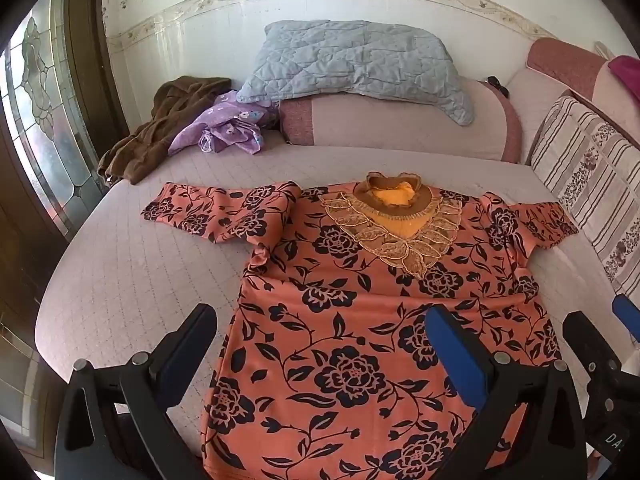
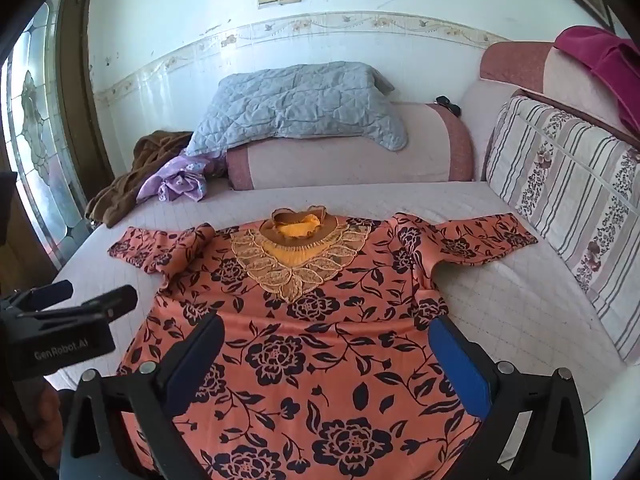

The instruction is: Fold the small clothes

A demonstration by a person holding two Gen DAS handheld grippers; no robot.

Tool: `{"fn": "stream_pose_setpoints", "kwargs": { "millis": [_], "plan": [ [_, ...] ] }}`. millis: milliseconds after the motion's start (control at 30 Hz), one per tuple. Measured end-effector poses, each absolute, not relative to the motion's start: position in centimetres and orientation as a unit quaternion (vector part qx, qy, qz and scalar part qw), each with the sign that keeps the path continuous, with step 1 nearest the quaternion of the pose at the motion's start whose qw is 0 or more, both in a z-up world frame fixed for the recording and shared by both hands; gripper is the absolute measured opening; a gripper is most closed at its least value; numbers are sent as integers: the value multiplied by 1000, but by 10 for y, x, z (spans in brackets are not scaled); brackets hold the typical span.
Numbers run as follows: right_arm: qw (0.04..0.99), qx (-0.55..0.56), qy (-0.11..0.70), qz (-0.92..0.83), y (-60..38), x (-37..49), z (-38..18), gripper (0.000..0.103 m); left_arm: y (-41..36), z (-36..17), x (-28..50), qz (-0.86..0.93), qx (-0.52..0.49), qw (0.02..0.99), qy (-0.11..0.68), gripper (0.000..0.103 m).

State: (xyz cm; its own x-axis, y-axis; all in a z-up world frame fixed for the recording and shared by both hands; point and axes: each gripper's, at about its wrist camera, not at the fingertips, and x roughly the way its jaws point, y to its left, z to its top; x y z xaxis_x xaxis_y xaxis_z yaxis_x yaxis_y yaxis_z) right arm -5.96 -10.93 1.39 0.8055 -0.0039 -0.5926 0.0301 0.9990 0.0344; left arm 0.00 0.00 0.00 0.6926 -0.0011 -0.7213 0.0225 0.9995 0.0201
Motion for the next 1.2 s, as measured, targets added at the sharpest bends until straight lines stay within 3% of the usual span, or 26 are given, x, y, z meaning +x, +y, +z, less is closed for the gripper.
{"fn": "stream_pose_setpoints", "kwargs": {
  "millis": [1200],
  "plan": [
    [960,12,280,-19,-109,-64,33,103,-2,6,-4,-8,25,923,384,103]
  ]
}}
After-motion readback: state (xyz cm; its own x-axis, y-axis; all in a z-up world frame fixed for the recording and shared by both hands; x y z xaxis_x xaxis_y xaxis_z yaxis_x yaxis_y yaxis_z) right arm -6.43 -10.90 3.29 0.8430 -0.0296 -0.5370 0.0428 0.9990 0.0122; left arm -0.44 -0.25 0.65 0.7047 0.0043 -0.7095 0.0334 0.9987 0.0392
